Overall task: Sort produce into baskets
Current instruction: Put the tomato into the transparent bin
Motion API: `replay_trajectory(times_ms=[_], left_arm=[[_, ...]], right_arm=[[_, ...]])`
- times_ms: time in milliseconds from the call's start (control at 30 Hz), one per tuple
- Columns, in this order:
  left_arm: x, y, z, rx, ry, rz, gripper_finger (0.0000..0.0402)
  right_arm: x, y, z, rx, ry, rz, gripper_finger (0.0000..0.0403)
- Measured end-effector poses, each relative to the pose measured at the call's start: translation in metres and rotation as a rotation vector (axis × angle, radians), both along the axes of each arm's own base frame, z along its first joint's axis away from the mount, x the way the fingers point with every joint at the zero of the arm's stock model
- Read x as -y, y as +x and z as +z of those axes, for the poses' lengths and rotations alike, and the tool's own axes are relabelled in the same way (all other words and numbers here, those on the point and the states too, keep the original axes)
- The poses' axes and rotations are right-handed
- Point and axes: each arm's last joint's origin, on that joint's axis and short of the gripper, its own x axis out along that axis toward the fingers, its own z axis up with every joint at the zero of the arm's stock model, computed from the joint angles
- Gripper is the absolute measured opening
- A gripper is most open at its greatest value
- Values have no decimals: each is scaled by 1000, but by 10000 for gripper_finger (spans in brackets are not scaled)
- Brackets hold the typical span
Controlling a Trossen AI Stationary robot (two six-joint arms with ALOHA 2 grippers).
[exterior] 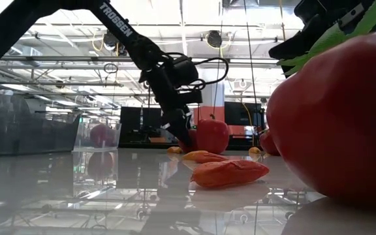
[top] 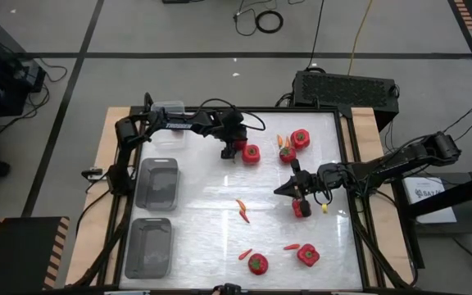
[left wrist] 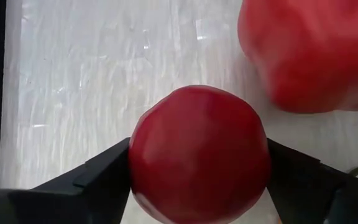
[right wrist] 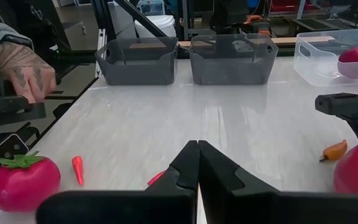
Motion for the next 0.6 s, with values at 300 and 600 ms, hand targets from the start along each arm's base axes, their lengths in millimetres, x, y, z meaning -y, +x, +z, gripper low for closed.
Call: replay_trajectory(times_ms=[300, 600], left_arm=[[0, -16, 44, 37, 34, 76, 308], [-21, -77, 94, -42, -56, 343, 308]], right_arm=[[0, 0, 1, 6, 15, -3, 0], [0, 1, 2, 19, 18, -3, 0]])
